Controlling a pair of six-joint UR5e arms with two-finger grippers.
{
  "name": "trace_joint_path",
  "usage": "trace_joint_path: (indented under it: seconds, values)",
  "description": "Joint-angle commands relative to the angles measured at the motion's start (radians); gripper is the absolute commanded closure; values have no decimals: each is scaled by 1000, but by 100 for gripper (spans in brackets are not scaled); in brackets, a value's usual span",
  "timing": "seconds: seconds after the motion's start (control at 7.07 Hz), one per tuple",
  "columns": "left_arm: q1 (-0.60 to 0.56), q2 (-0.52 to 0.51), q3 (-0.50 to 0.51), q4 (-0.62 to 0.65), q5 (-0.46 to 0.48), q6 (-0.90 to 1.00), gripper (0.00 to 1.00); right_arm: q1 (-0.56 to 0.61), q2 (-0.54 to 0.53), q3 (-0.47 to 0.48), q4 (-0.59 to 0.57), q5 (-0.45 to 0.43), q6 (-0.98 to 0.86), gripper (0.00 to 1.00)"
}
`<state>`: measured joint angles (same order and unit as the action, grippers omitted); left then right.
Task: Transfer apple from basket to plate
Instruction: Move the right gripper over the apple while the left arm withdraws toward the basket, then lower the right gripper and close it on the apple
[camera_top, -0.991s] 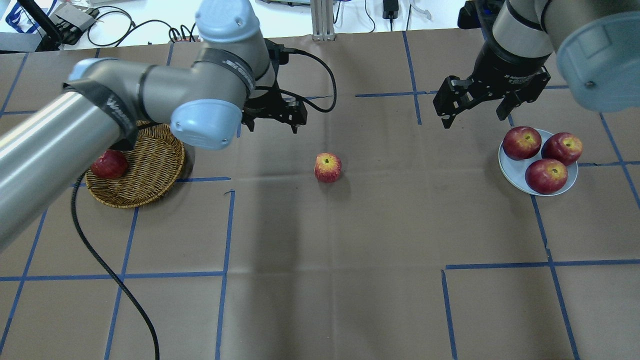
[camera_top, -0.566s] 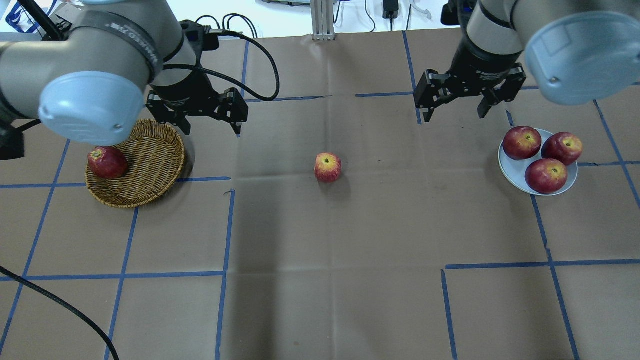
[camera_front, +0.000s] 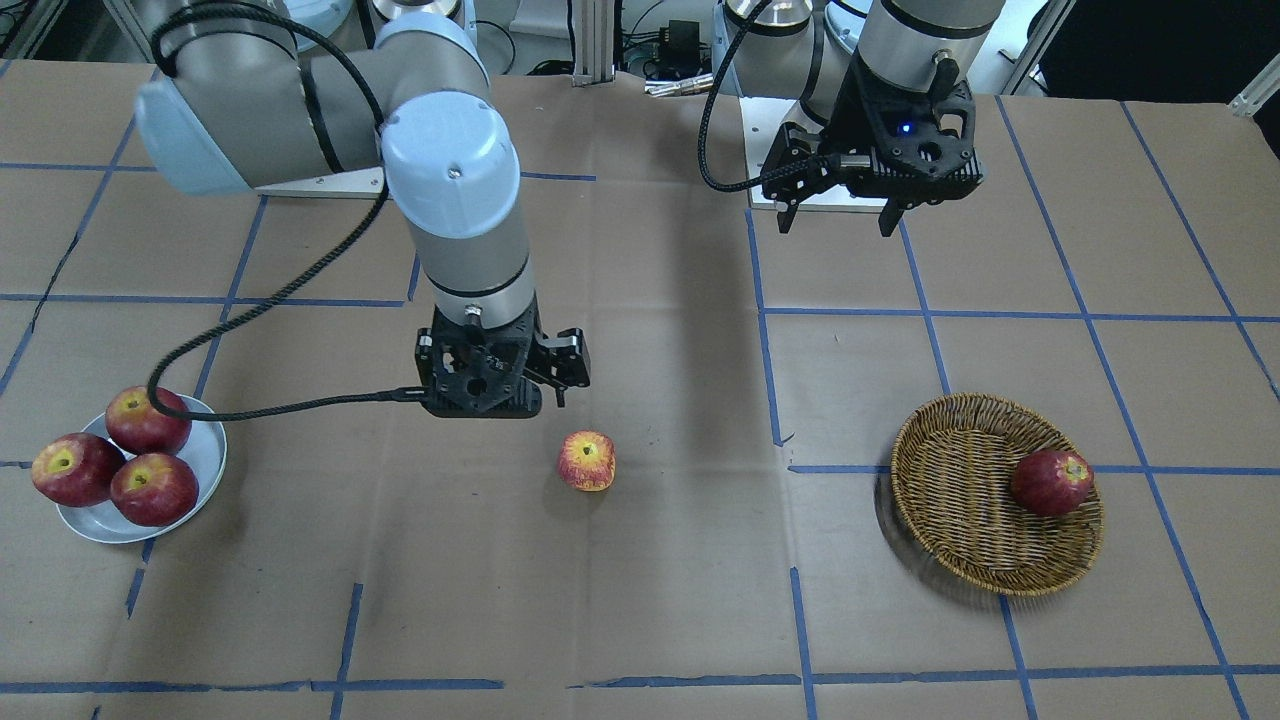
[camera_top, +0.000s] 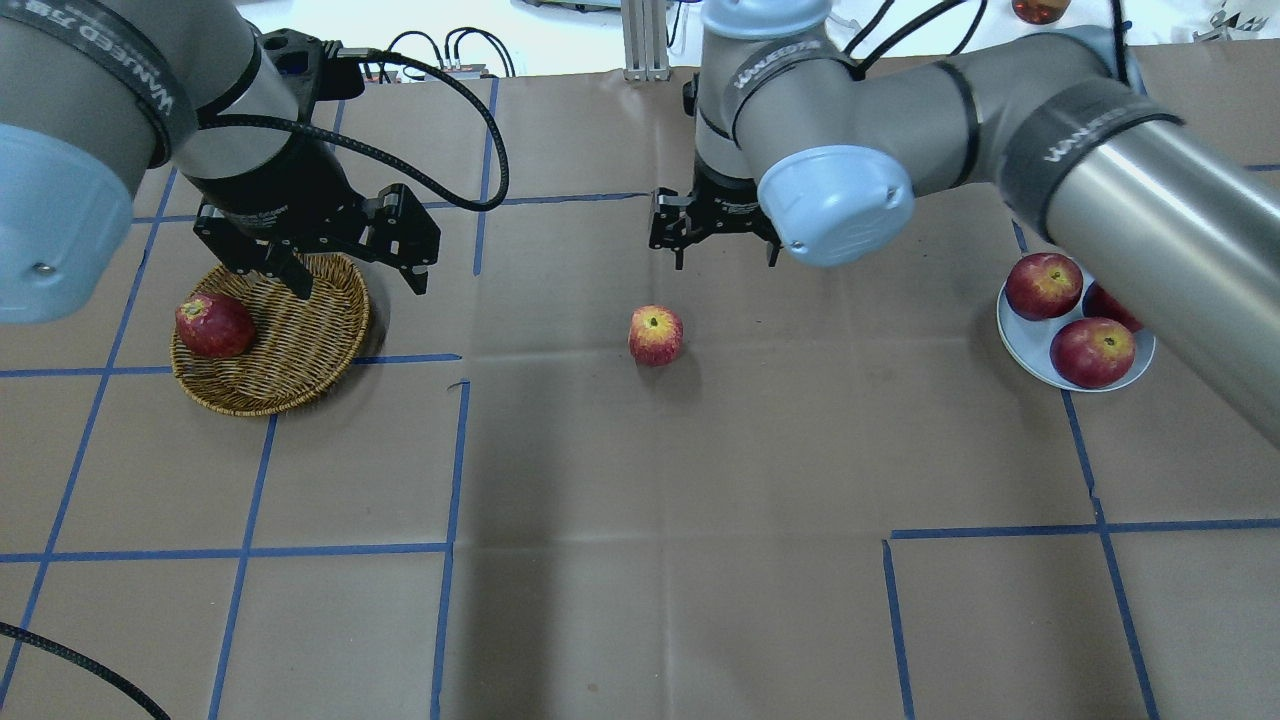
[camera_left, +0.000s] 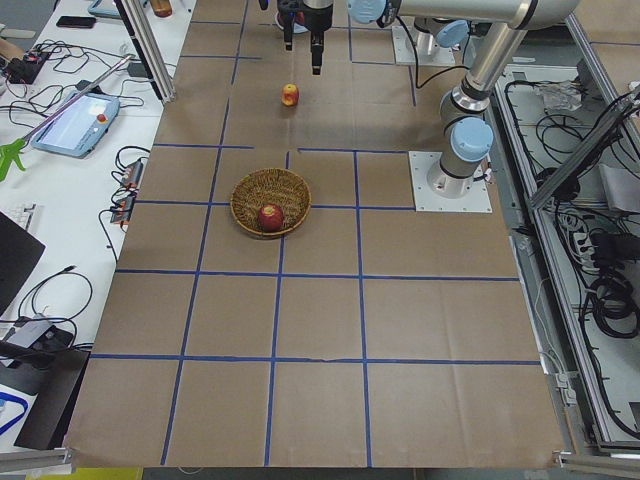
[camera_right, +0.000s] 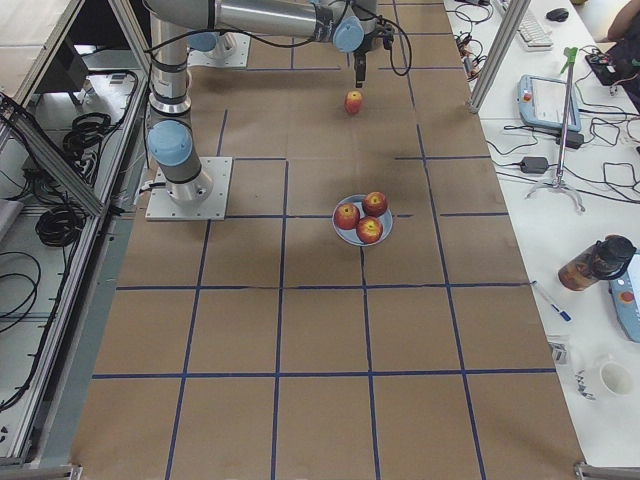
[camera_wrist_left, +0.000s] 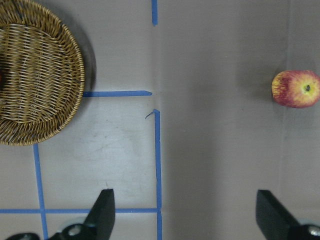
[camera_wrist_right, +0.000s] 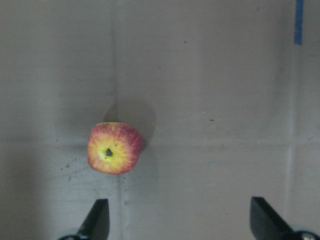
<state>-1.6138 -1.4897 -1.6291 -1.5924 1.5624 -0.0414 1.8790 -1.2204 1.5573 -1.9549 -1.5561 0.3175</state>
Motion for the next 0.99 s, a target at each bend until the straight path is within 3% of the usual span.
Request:
trace_joint_path:
  seconds: [0.0,0.42,0.71,0.85]
  values:
    - [-1,19,0,-17,-1,0,1,63,122,21,-152,-2,40,0]
    - [-1,35,0,-15,-2,0,1,65,189,113,-347,1,37,0]
    - [0,38,2,-8,-1,0,1,65,212,124,-360,1,37,0]
    - [0,39,3,-6,-2,0,1,65,211,122,-361,1,38,12]
